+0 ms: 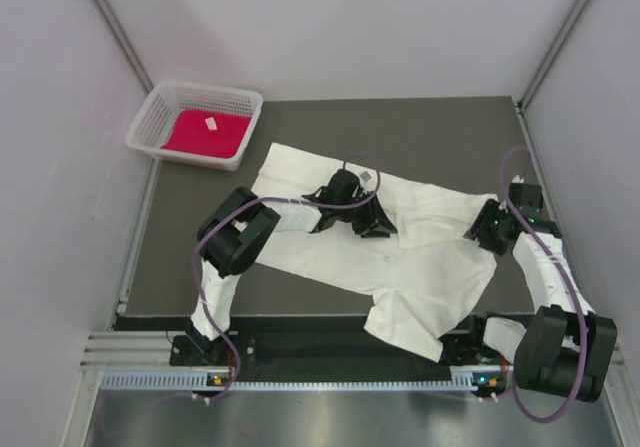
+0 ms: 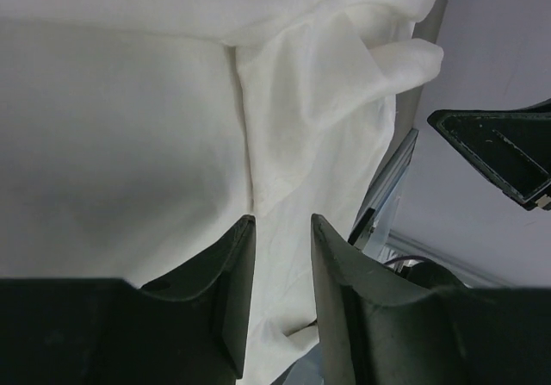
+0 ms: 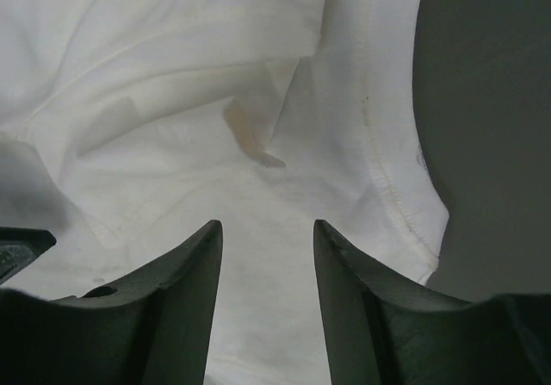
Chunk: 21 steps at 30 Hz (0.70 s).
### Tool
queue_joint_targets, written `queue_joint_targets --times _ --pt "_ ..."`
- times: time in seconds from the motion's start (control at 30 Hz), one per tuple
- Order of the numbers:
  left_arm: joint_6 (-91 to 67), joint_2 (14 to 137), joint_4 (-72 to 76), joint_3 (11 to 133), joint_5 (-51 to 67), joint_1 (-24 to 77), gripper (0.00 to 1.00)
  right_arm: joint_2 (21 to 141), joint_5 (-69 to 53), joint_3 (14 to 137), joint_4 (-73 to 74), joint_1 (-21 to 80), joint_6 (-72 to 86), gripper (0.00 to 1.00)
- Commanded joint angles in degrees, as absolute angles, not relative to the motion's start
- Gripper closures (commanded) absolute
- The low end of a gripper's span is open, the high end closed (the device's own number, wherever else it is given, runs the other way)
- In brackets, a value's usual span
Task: Fold and stack the t-shirts
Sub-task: Fold the tshirt
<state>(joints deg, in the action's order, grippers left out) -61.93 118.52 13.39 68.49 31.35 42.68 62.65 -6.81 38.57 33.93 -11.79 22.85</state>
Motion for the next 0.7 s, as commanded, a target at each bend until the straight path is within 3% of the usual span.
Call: queue_joint_targets --times 0.0,0.27,0.47,0.67 --pt "-63.99 120.06 16.27 72.95 28.31 44.03 0.63 62.14 -6.94 39.9 31.55 -12.83 19.25 0.52" --pt "-63.9 119.62 9.24 73.91 21.01 47.02 0.66 63.98 -8.35 40.96 32.17 -12.83 19.78 0.52" --pt "-65.57 120.59 6.94 74.18 21.01 48.69 0.64 65.12 -8.17 40.08 30.85 -12.83 19.34 0.44" --pt "-65.74 121.99 4.83 75.58 21.53 48.78 0.63 69.96 -10.8 40.6 28.13 -12.92 17.84 0.43"
